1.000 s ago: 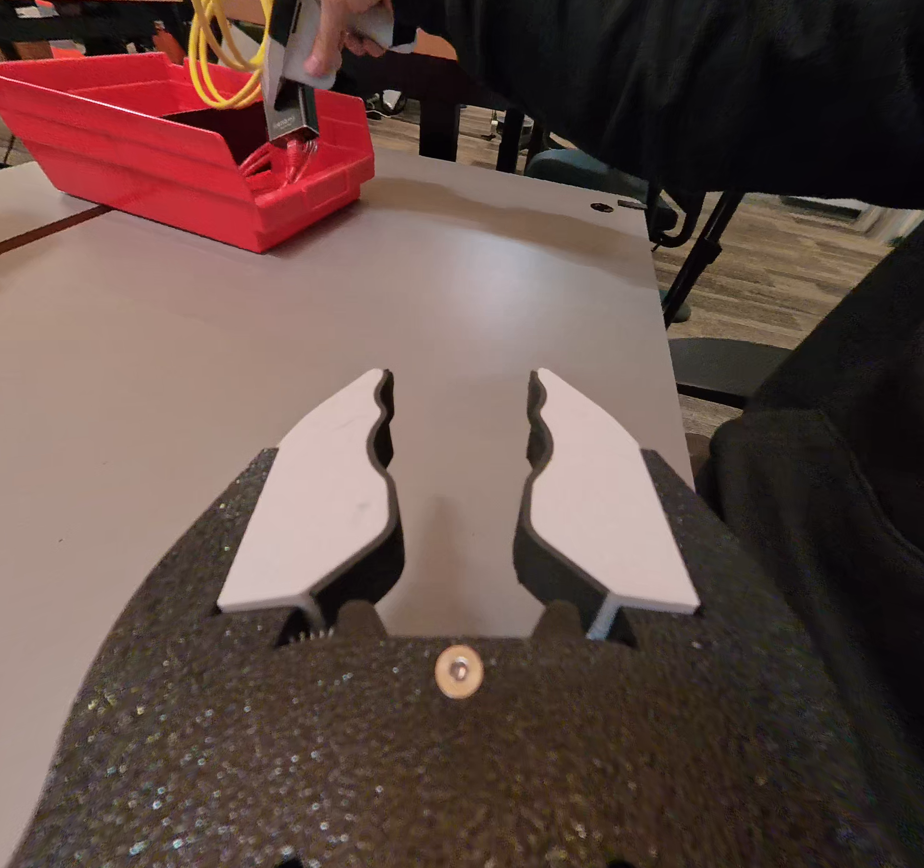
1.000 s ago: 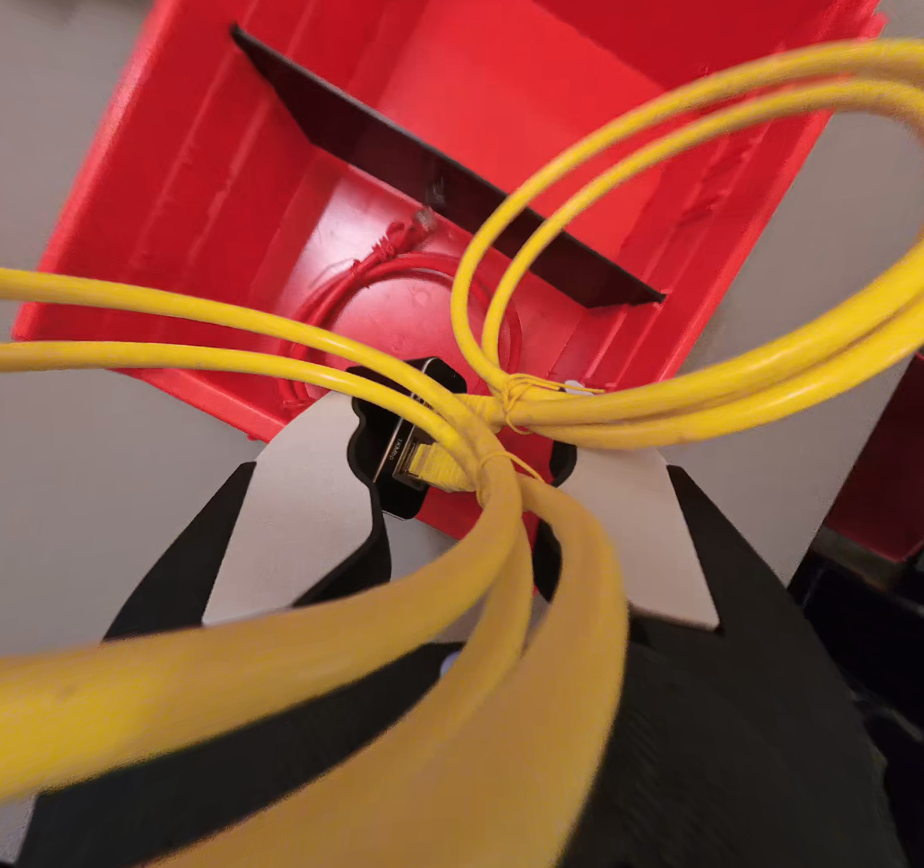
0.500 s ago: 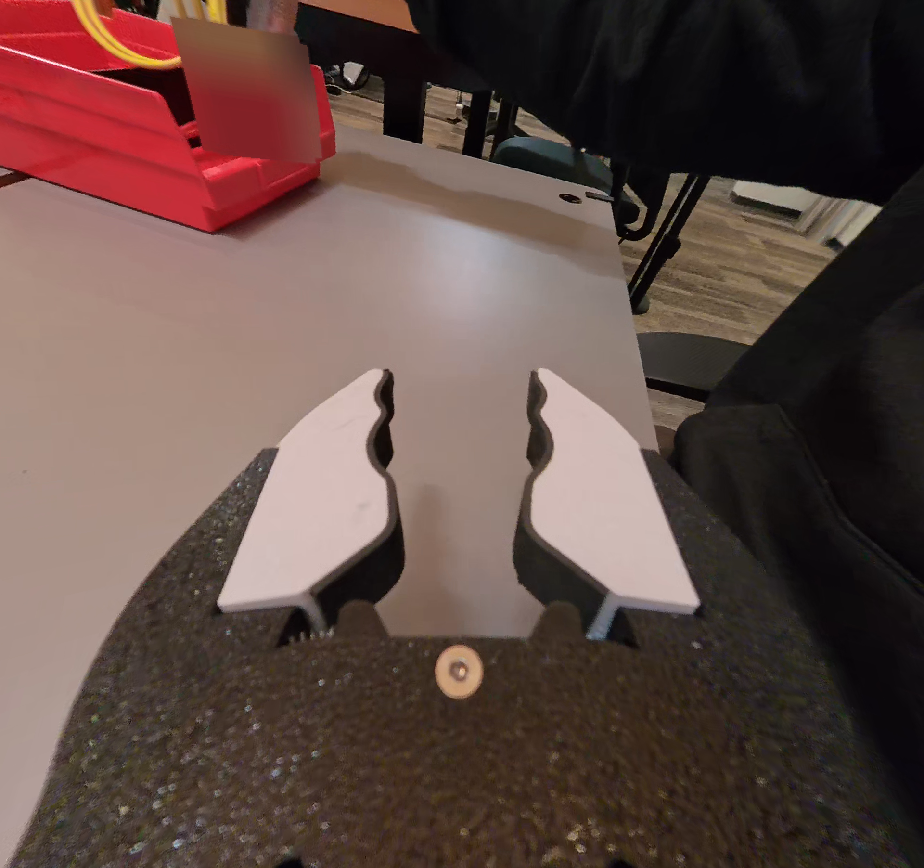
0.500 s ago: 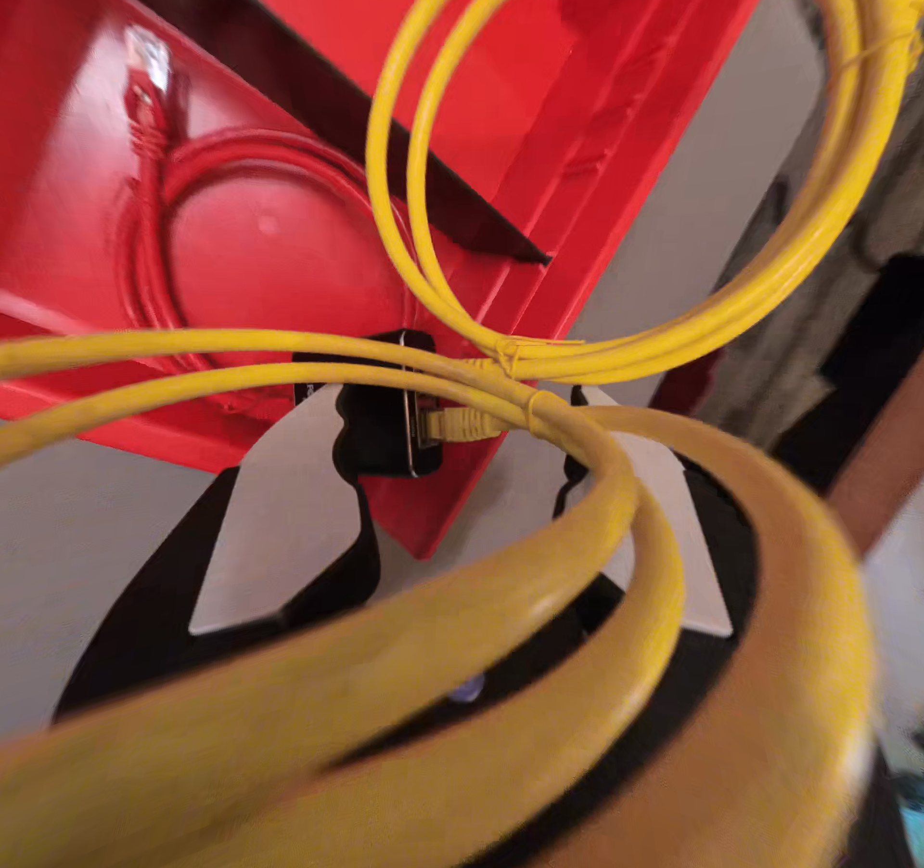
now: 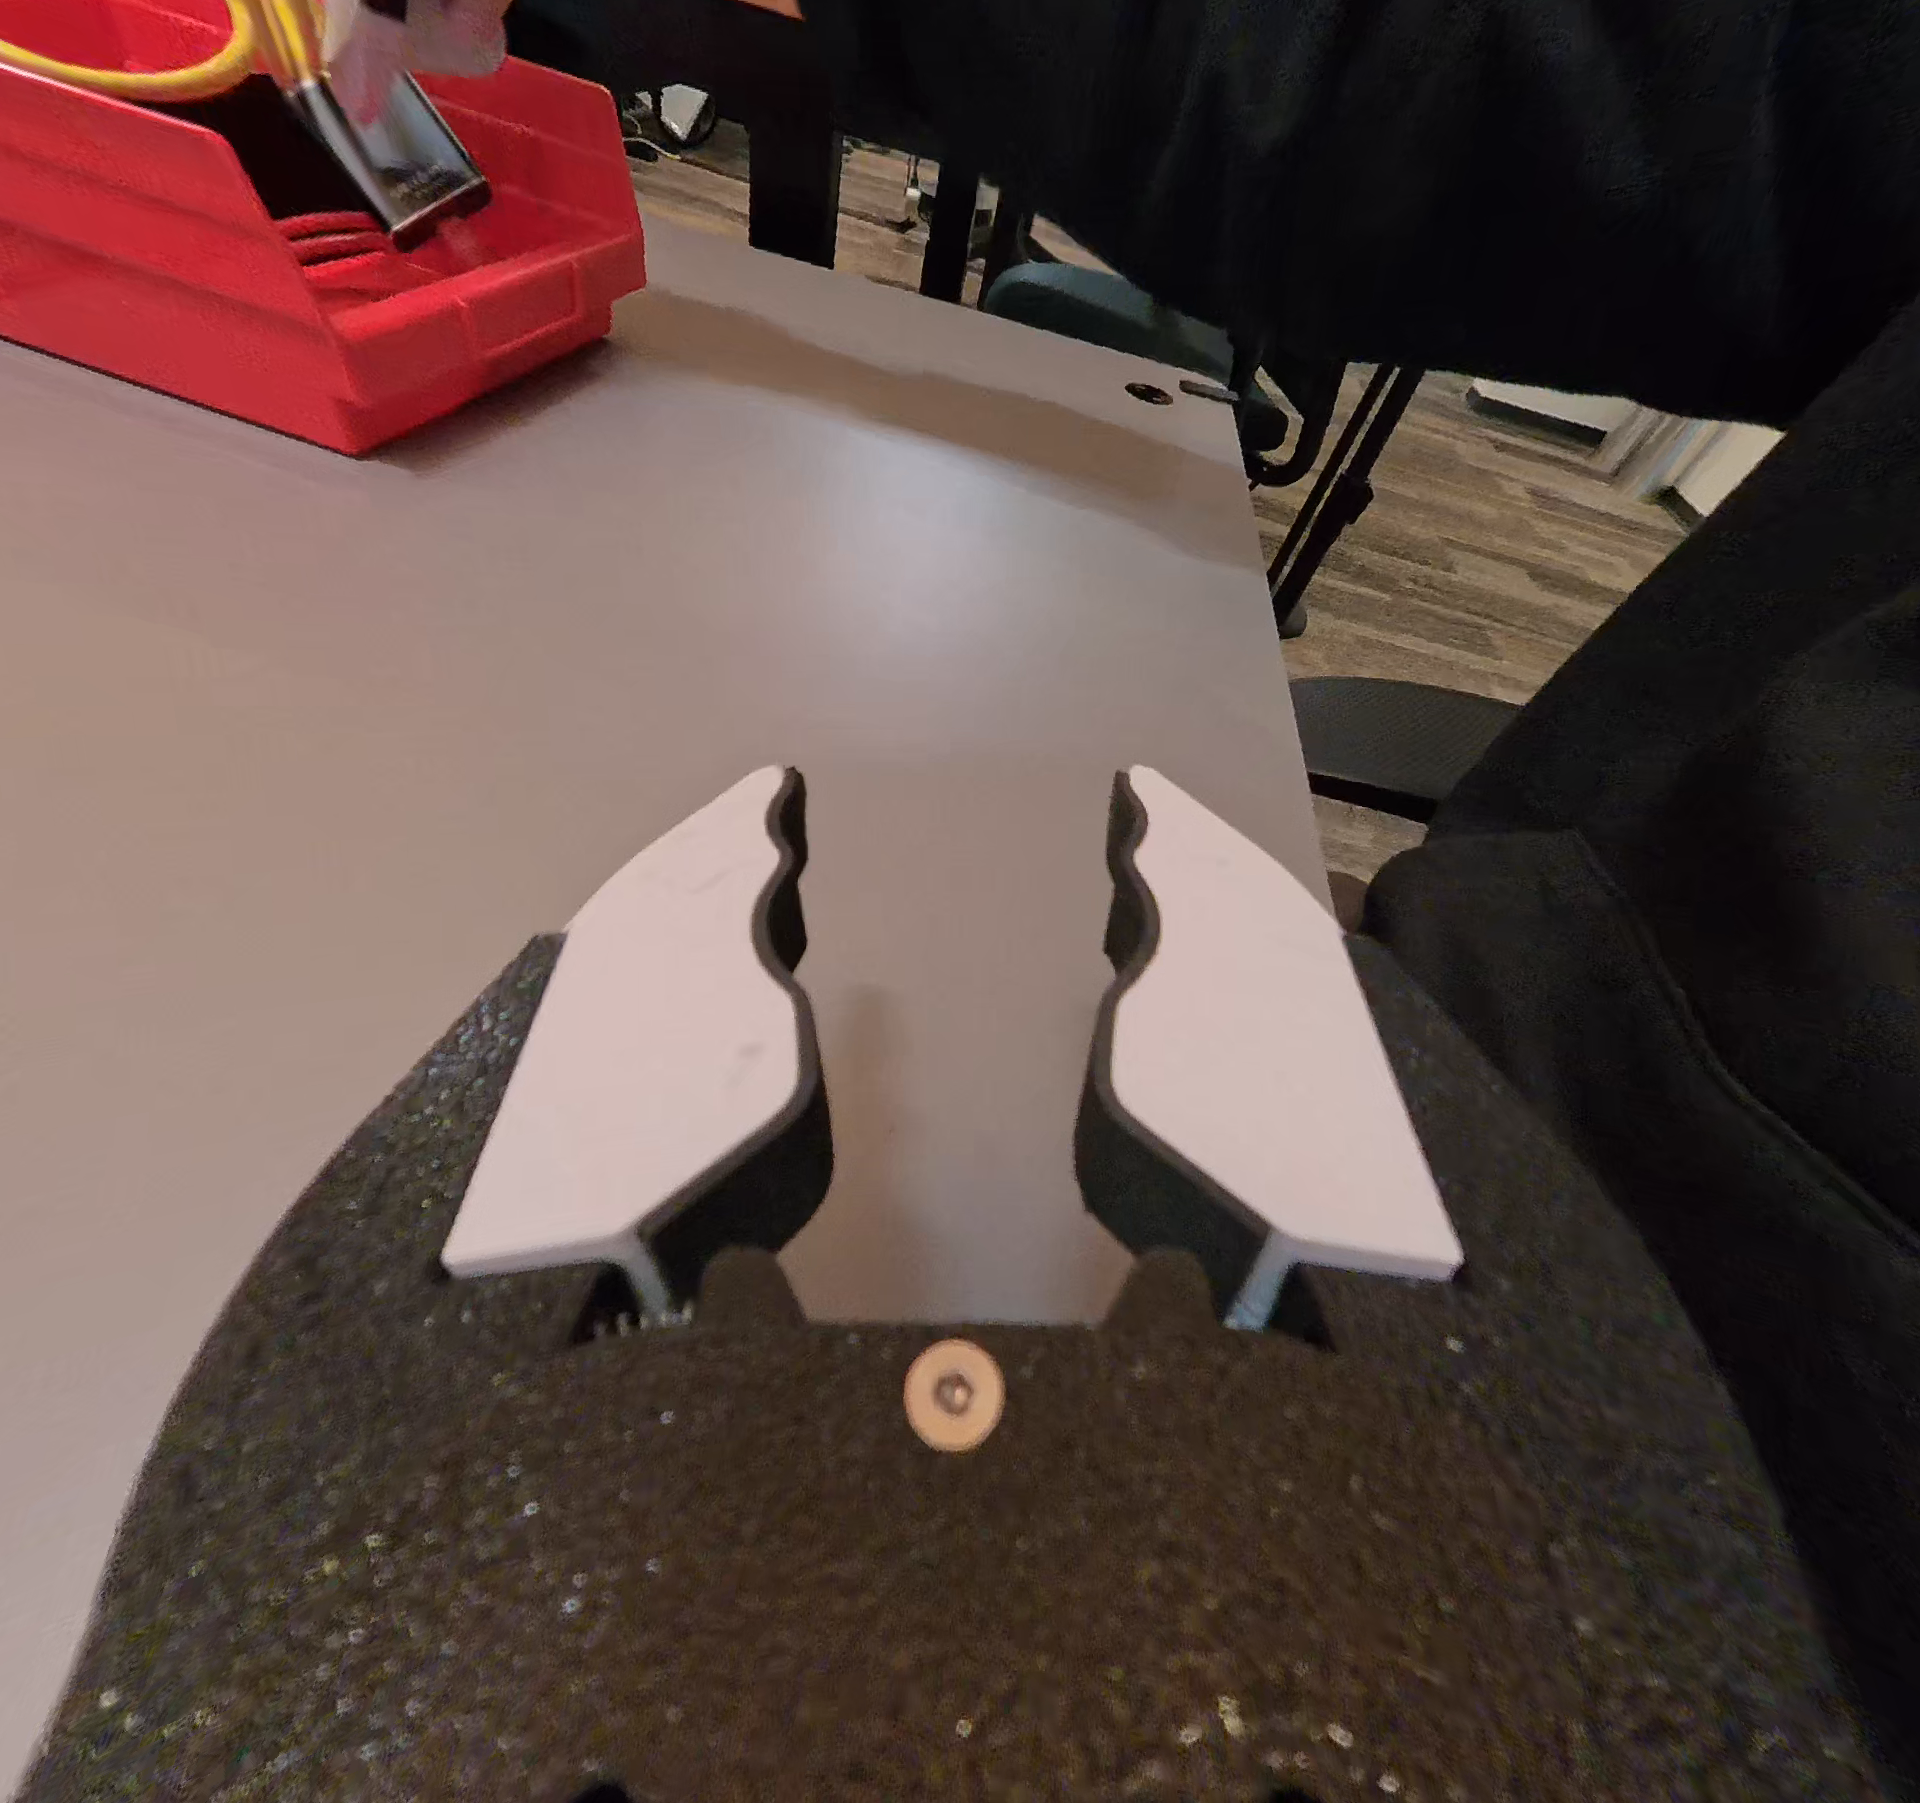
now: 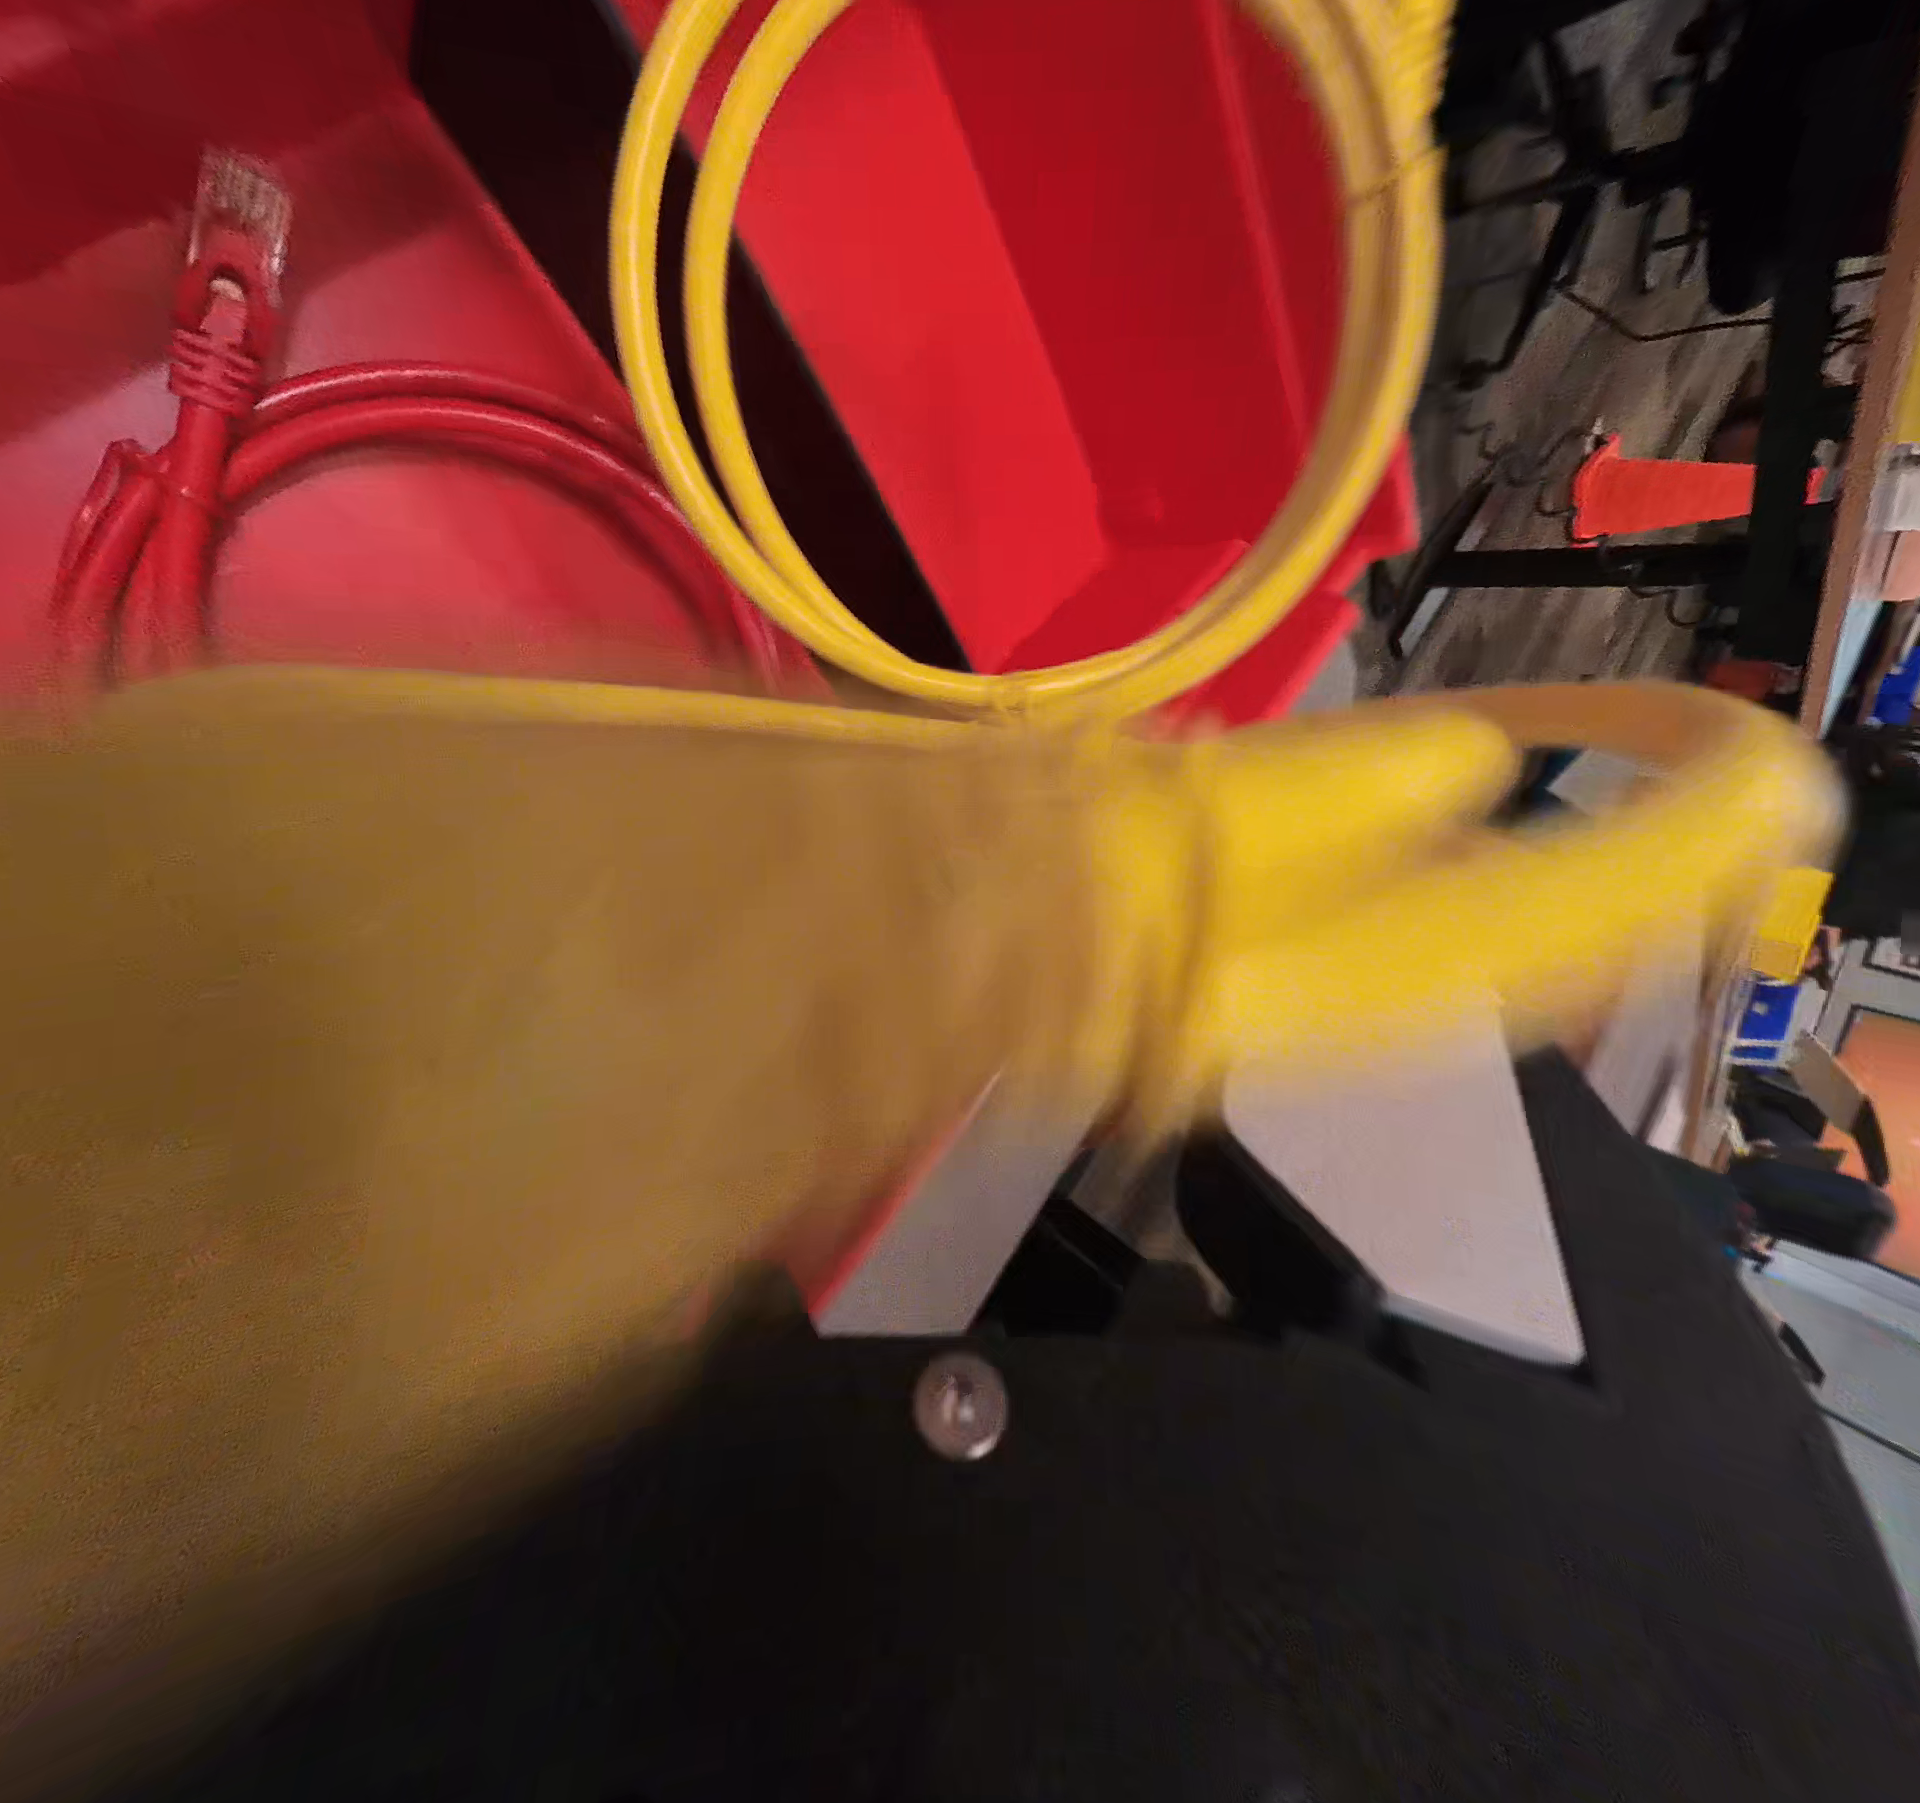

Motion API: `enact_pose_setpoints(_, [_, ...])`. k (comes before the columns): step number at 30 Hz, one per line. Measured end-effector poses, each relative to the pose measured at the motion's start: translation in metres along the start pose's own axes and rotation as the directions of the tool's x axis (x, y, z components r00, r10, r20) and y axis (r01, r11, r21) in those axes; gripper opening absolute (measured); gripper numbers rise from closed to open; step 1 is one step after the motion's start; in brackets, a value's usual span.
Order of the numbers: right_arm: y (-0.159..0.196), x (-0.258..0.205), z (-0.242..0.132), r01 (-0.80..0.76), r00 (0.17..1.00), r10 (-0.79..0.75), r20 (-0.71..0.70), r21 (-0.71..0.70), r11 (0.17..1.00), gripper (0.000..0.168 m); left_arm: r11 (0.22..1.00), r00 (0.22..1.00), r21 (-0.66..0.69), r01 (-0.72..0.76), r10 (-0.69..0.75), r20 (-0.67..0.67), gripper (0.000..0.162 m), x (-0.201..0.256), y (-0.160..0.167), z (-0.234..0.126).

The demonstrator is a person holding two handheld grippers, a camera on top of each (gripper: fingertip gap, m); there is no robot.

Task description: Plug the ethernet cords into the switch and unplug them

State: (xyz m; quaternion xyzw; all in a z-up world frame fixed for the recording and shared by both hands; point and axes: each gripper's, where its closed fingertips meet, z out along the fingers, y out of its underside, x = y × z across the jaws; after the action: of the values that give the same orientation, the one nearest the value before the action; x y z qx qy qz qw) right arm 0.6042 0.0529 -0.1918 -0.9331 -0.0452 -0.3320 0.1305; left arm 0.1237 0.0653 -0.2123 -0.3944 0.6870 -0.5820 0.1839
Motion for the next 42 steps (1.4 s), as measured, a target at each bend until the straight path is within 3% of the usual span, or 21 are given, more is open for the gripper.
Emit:
enact_pose_setpoints(1, [0.002,0.008,-0.009,-0.006,1.000,0.006,-0.008,0.006,1.000,0.105,1.000,1.000,0.006,0.003,-0.003,0.003,0.056,-0.001,-0.001,-0.001])
enact_pose_setpoints(6, [0.022,0.040,-0.047,-0.094,0.995,0.095,-0.042,0.022,0.995,0.105,0.998,0.999,0.061,0.033,-0.033,0.010,0.057,-0.006,-0.008,-0.006])
enact_pose_setpoints(10, [0.020,0.028,-0.071,-0.311,0.948,0.288,0.138,0.188,0.932,0.098,0.997,0.999,0.072,0.042,-0.043,0.011,0.057,-0.008,-0.008,-0.009])
enact_pose_setpoints(12, [0.009,0.024,-0.092,-0.461,0.884,0.397,0.246,0.316,0.829,0.090,0.997,0.999,0.071,0.037,-0.038,0.017,0.057,-0.009,-0.007,-0.010])
enact_pose_setpoints(15, [0.003,0.026,-0.135,-0.664,0.746,0.546,0.381,0.480,0.573,0.073,0.997,0.999,0.075,0.032,-0.035,0.035,0.057,-0.013,-0.008,-0.013])
enact_pose_setpoints(20, [0.046,-0.009,-0.151,-0.735,0.638,0.676,0.368,0.553,0.393,0.068,0.994,0.992,0.096,0.054,-0.064,0.109,0.058,-0.028,-0.011,-0.017])
enact_pose_setpoints(23, [0.068,-0.051,-0.143,-0.775,0.578,0.727,0.370,0.527,0.348,0.066,0.997,0.983,0.067,0.049,-0.060,0.174,0.060,-0.042,-0.014,-0.014])
enact_pose_setpoints(29, [0.078,-0.124,-0.146,-0.774,0.569,0.747,0.343,0.530,0.346,0.066,0.996,0.961,-0.075,-0.043,0.062,0.271,0.071,-0.069,-0.032,0.012])
enact_pose_setpoints(34, [0.086,-0.129,-0.143,-0.794,0.526,0.771,0.360,0.532,0.294,0.065,0.988,0.954,-0.099,-0.119,0.142,0.265,0.067,-0.084,-0.066,0.052])
enact_pose_setpoints(38, [0.096,-0.115,-0.143,-0.802,0.449,0.814,0.369,0.568,0.185,0.067,0.995,0.950,-0.051,-0.086,0.098,0.296,0.064,-0.104,-0.090,0.087])
enact_pose_setpoints(42, [0.107,-0.124,-0.124,-0.823,0.451,0.820,0.351,0.520,0.230,0.068,1.000,0.933,-0.022,0.009,-0.001,0.359,0.064,-0.127,-0.106,0.121])
